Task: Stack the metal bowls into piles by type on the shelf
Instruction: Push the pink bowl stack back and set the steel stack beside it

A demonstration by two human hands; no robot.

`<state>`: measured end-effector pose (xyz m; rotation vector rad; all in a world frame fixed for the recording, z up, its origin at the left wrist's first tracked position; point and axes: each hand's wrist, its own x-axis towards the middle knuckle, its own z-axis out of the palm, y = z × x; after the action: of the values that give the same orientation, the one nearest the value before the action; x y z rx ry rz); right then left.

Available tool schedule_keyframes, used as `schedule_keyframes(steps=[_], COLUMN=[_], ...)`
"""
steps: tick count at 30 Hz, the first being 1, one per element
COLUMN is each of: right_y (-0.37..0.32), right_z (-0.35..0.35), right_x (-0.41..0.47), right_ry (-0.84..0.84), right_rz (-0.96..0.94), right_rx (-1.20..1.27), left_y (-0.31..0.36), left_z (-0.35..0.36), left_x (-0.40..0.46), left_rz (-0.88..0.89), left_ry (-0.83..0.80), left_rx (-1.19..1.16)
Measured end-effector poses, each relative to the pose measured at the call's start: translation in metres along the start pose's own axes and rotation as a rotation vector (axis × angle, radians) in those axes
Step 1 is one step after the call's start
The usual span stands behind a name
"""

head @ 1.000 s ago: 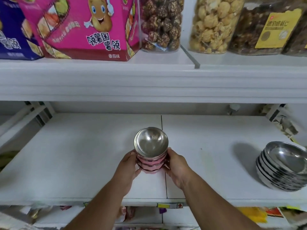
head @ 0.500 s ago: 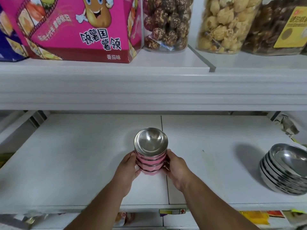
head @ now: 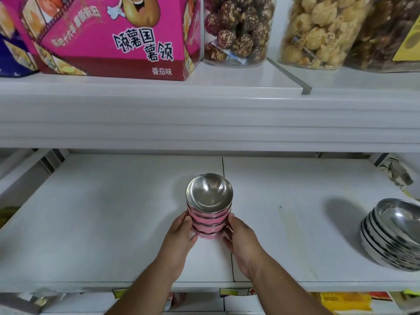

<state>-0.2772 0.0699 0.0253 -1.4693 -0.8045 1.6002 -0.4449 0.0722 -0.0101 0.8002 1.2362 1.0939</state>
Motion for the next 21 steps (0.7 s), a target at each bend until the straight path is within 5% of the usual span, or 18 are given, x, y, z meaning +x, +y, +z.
schedule_keyframes(steps=[21], right_y=[-0.052], right_z=[0.012], right_x=[0.068], right_ry=[0.01], right_rz=[-0.029], right_rx=[0.043], left_y=[0.034], left_z=[0.011], left_x=[0.087], left_rz=[0.008], left_ry=[0.063], left_rx=[-0.001])
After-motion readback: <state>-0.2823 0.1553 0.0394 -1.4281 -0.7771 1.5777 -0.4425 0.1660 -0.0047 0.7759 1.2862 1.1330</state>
